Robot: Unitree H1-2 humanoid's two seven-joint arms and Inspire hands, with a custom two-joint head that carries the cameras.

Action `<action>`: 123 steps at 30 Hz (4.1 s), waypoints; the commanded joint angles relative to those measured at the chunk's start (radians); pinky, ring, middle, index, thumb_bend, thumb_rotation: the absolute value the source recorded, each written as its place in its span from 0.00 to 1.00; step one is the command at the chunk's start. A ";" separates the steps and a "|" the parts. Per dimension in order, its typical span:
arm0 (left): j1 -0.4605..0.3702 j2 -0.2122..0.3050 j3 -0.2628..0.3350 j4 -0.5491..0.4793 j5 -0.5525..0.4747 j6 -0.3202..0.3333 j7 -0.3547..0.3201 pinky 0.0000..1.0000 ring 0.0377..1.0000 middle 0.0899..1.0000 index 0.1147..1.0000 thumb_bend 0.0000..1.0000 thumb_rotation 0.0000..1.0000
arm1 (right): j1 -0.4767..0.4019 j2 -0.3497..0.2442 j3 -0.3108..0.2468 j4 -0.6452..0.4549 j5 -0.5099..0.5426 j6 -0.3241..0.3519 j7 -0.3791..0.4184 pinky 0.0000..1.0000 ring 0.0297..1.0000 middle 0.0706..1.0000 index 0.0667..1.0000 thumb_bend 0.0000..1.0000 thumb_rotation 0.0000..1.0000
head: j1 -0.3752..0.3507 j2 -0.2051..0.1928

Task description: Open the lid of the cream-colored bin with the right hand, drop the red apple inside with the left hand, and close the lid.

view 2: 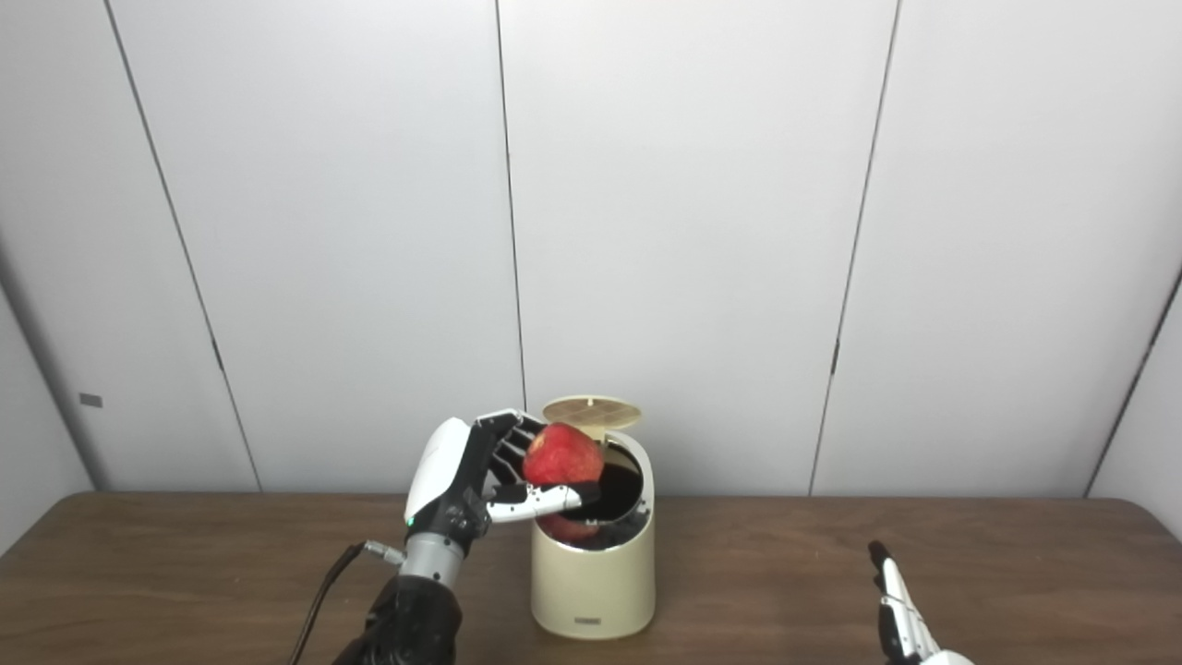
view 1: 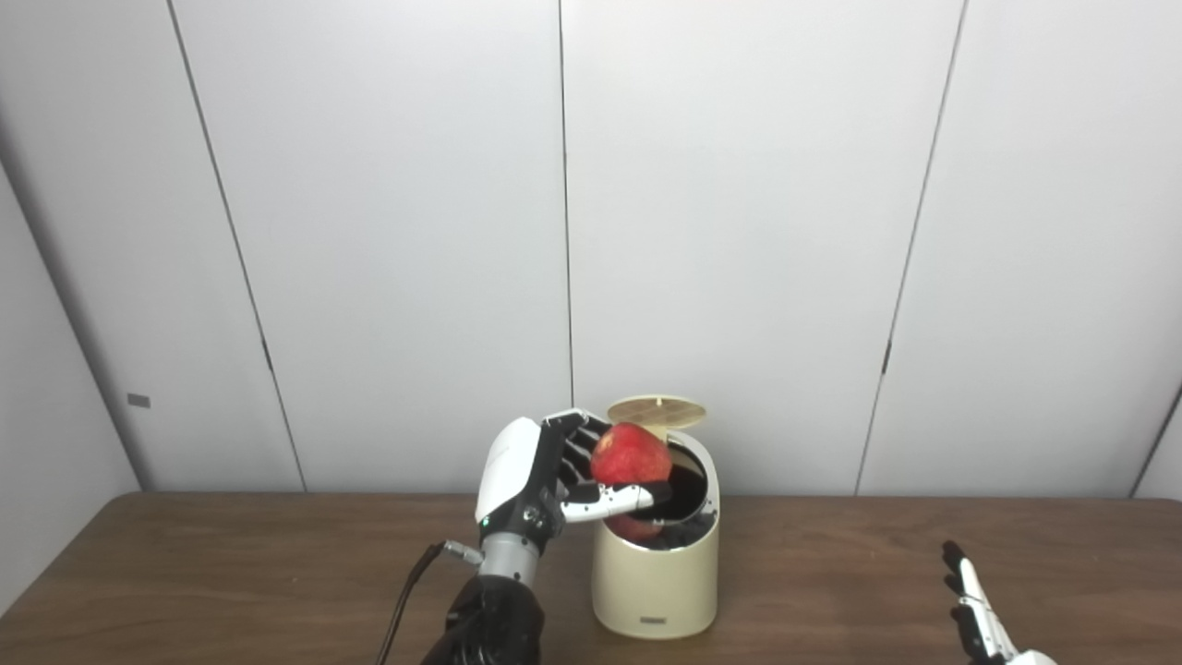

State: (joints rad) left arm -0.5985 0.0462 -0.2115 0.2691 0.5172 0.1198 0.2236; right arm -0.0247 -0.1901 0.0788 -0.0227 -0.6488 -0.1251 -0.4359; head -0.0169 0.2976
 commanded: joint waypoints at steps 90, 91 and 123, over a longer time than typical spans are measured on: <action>0.549 0.064 0.218 -0.232 -0.531 -0.489 -0.240 0.86 0.89 0.90 0.88 0.31 1.00 | -0.059 0.007 0.031 -0.161 -0.022 0.014 0.128 0.81 0.90 0.92 0.93 0.76 0.82 | -0.024 0.023; 0.549 0.062 0.216 -0.228 -0.518 -0.493 -0.236 0.86 0.89 0.90 0.88 0.30 1.00 | -0.080 -0.002 0.029 -0.171 -0.028 0.016 0.144 0.81 0.90 0.92 0.92 0.76 0.82 | -0.033 0.025; 0.551 0.027 0.212 -0.207 -0.406 -0.511 -0.203 0.84 0.86 0.86 0.85 0.29 0.89 | -0.664 -0.038 0.151 -0.201 -0.342 0.189 0.632 0.86 0.91 0.86 0.84 0.89 0.84 | -0.045 0.057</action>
State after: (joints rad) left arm -0.0504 0.0815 0.0062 0.0382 0.1118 -0.3690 0.0140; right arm -0.6243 -0.2288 0.2313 -0.2206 -0.9782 0.0586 0.1987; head -0.0614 0.3543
